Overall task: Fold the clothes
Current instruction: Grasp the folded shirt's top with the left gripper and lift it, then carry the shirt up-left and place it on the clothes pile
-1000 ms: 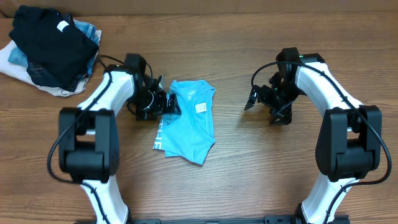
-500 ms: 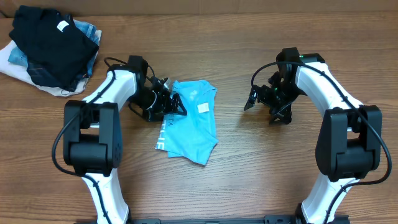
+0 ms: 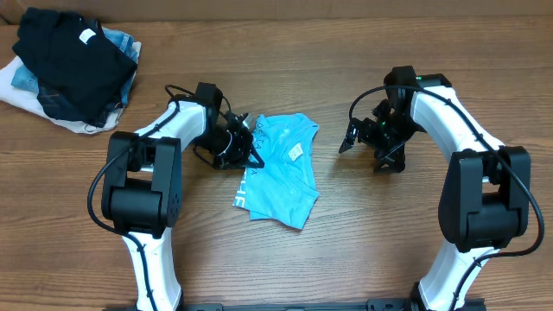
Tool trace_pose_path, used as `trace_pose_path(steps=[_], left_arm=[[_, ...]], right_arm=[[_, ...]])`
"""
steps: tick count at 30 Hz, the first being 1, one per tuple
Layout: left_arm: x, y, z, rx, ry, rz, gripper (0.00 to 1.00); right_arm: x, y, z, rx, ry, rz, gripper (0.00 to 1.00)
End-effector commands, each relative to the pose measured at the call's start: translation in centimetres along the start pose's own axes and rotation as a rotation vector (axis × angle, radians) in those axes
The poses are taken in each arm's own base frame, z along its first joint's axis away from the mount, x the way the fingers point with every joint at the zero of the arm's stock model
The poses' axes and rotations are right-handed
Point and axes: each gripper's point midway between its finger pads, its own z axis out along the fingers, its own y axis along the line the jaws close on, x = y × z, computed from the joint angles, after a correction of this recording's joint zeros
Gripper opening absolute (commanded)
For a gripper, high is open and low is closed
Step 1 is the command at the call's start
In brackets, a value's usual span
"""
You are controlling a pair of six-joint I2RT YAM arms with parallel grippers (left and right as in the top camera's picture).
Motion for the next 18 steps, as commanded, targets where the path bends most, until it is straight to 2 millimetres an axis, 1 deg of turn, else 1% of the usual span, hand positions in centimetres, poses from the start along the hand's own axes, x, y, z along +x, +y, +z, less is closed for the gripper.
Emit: trace_pose_path(steps=[1,4,11,14,18], left_arm=[[-1.4,4.4,1.1,-0.174,-0.016,-0.024,0.04],[-4.0,5.1,-1.0,-0.247,-0.094,-0.001,0.04],[-11.1,6.5,-7.6,-0.431,-0.341,0.063,0.04],[-13.5,7.0,-10.4,-0.497,-0.436,0.099,0.04],[-15.6,7.7,-13.4,-0.580,-0.524,0.148,0.04]], right_arm=[[-0.6,0.4,-0.4,-0.012,-0.015,-0.007,1.00],[-0.6,0.3,-0.4,-0.008,-0.016,-0.007,1.00],[-0.3,0.1,-0.4,0.000,-0.006,-0.001,1.00],[0.0,0.0,-0.4,0.006,0.007,0.005,1.00],[0.3,-0.6,-0.5,0.035,0.016,0.013,1.00]])
